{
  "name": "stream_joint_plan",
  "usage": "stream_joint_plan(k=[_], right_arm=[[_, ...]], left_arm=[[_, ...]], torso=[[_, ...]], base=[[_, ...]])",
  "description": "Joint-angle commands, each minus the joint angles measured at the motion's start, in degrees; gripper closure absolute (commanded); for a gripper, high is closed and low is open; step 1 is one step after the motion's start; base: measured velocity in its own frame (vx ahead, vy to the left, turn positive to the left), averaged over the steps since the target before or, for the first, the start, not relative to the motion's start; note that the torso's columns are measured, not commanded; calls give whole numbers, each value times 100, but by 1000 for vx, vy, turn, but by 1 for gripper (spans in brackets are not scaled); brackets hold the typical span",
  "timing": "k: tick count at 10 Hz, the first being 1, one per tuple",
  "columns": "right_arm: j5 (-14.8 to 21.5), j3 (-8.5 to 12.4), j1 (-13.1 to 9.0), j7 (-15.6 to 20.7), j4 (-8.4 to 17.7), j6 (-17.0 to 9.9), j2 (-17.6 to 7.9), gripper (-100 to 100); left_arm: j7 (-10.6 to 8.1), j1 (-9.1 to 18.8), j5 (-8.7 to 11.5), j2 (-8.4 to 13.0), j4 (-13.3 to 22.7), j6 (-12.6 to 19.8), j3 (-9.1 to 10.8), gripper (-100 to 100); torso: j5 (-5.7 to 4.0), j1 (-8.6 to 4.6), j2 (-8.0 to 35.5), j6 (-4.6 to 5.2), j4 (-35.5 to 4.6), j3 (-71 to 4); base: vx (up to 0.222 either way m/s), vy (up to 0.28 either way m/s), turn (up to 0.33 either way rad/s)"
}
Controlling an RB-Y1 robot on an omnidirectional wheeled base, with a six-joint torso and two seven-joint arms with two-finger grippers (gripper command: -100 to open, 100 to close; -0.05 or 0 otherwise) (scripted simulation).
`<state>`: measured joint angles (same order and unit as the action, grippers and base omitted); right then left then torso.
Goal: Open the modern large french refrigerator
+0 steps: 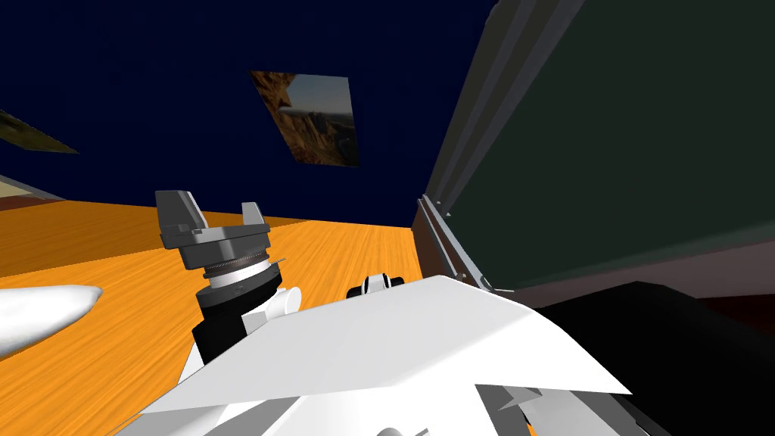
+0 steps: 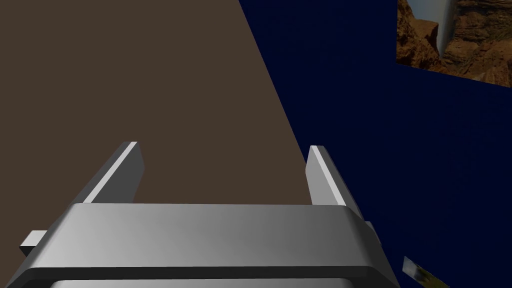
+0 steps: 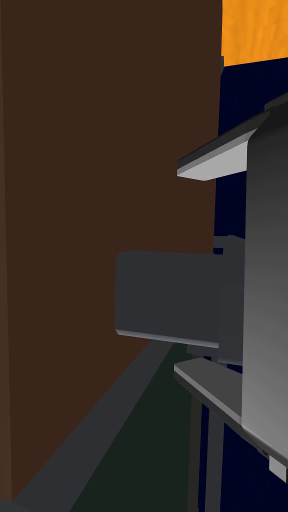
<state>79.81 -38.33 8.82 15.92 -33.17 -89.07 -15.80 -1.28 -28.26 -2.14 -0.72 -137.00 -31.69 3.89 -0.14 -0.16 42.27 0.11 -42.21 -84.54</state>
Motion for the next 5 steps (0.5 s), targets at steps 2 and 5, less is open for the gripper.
stream_joint_plan(k=[2,5], right_arm=[[-540,-323,-254,149,-23,61,-176,-100],[-1002,-630,-514,299,-45,110,-348,-100]], left_arm=[[0,0,0,0,0,0,0,0],[0,0,0,0,0,0,0,0]], torso=[[12,13,10,-9,-9,3],[15,19,6,-9,-8,0]], base=[[-63,12,8],[-61,28,10]])
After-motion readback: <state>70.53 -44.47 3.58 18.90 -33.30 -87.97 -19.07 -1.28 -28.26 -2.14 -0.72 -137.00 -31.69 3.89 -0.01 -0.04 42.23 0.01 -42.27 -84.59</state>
